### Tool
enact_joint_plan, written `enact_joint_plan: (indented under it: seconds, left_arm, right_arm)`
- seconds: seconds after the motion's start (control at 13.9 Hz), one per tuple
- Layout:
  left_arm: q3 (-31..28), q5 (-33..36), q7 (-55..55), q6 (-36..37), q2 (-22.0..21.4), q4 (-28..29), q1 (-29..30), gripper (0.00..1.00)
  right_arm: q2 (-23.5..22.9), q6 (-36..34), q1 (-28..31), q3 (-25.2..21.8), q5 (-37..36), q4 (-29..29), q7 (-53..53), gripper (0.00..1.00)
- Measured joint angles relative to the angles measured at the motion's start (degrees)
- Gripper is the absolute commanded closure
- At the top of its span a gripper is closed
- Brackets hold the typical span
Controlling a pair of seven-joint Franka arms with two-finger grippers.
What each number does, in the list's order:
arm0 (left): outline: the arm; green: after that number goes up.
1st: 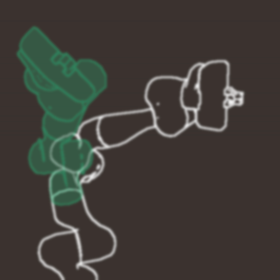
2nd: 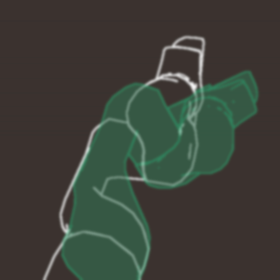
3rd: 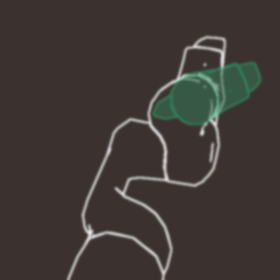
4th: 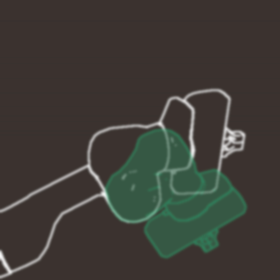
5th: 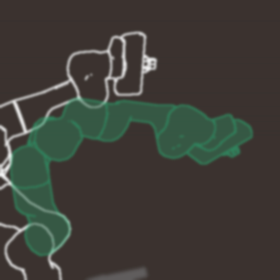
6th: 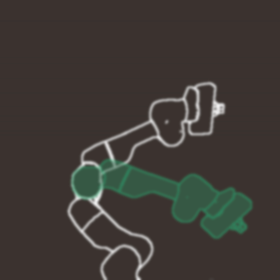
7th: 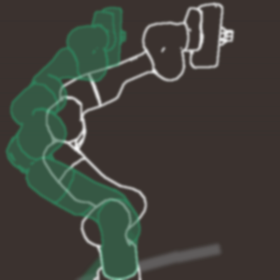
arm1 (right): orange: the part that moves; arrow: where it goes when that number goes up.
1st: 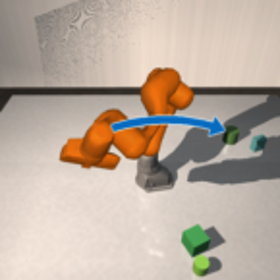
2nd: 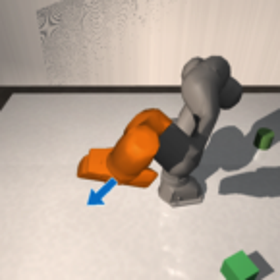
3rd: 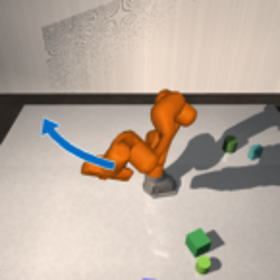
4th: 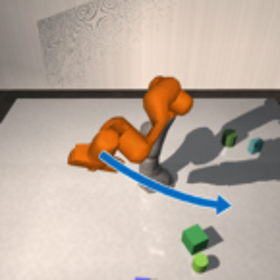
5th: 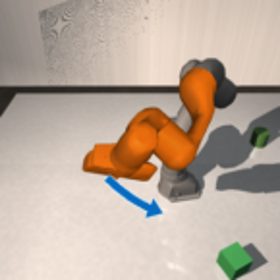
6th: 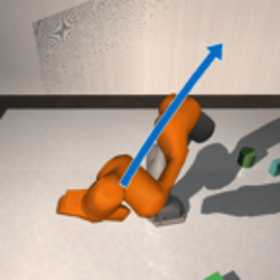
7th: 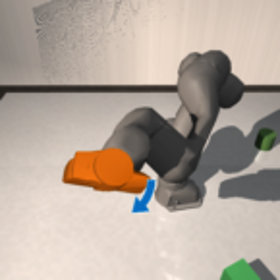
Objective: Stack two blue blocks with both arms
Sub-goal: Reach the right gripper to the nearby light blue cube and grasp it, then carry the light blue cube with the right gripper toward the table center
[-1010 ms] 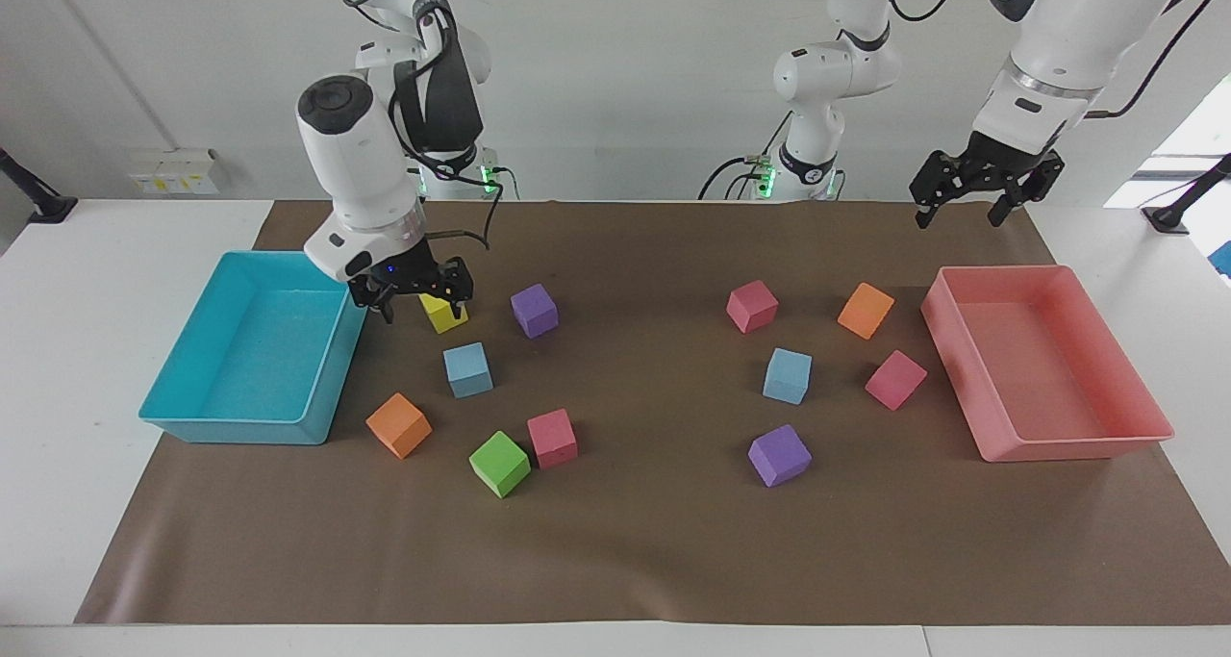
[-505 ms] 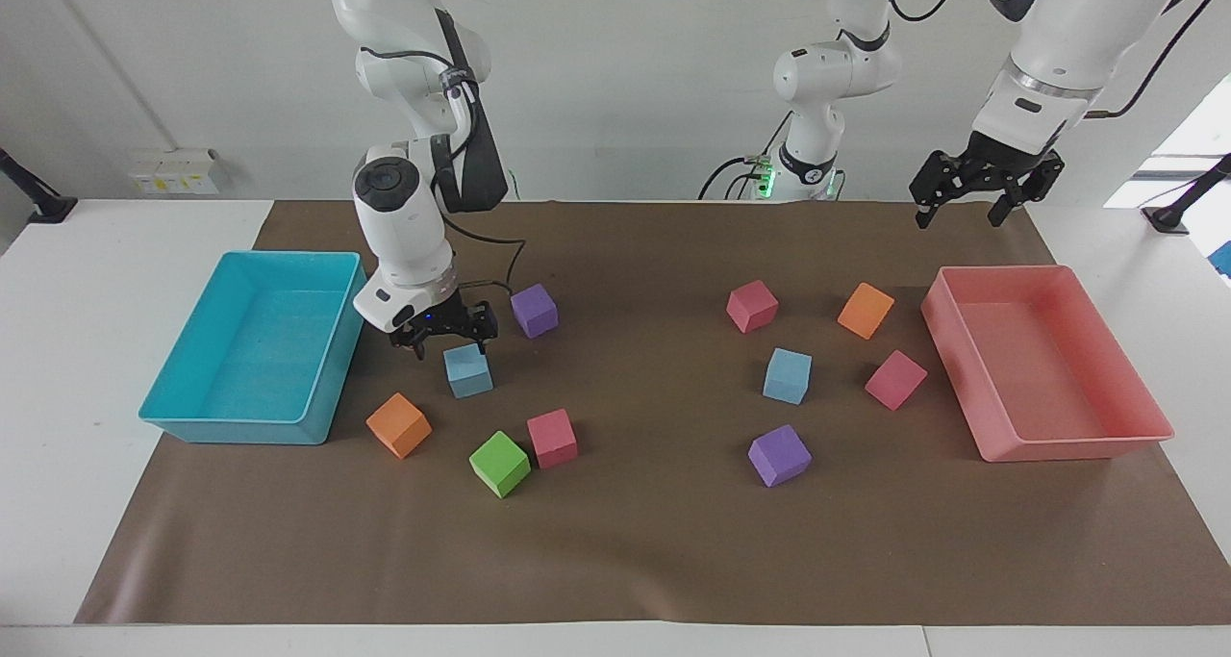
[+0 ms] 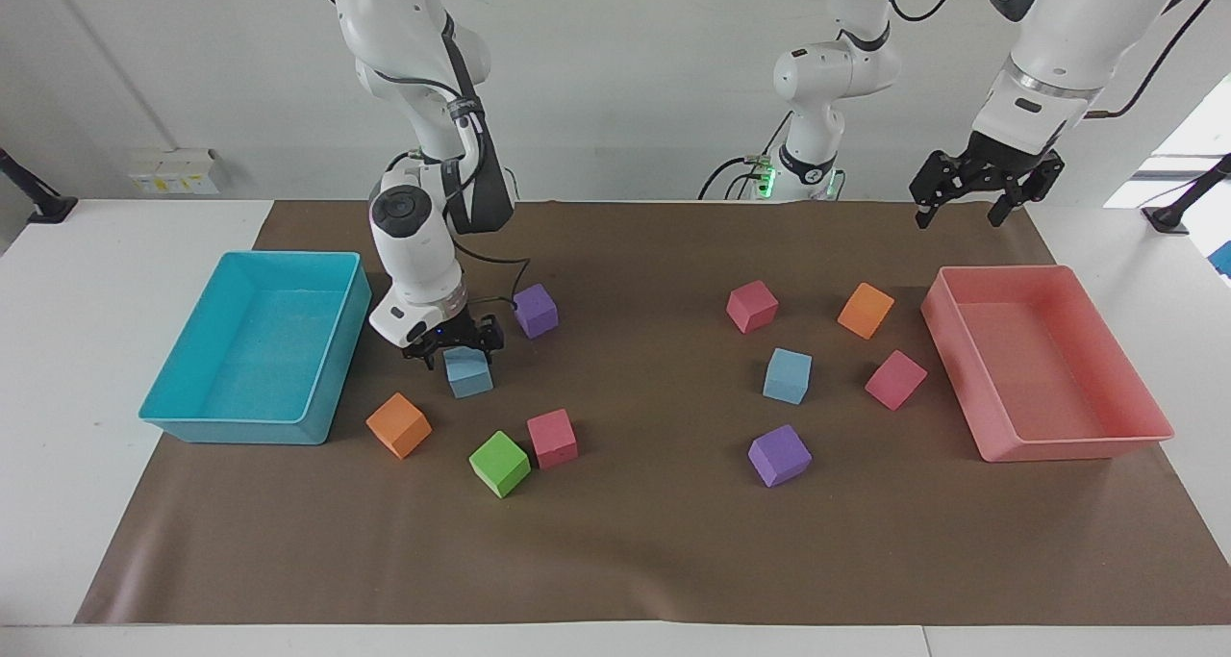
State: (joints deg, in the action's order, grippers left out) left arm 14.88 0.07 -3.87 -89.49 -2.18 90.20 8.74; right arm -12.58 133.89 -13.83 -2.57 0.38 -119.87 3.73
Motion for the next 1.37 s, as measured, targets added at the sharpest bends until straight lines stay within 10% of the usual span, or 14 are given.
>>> enact_joint_plan:
  seconds: [0.43,0.51,0.58,1.37]
  left_arm:
    - [0.0,0.0,0.0,0.0,0.0,0.0,0.0,0.0]
    - [0.0,0.0,0.0,0.0,0.0,0.0,0.0,0.0]
    - [0.0,0.0,0.0,0.0,0.0,0.0,0.0,0.0]
    - [0.0,0.0,0.0,0.0,0.0,0.0,0.0,0.0]
  right_arm:
    - [-0.47,0.38,-0.41,0.01,0.06,-1.31,-5.26,0.0]
    - [-0.51,0.66,-0.41,0.01,0.06,-1.46,-5.35,0.2]
    - [-0.53,0.79,-0.4,0.01,0.06,-1.56,-5.38,0.99]
    - [0.23,-2.39,-0.35,-0.04,0.47,3.49,-2.3,1.0]
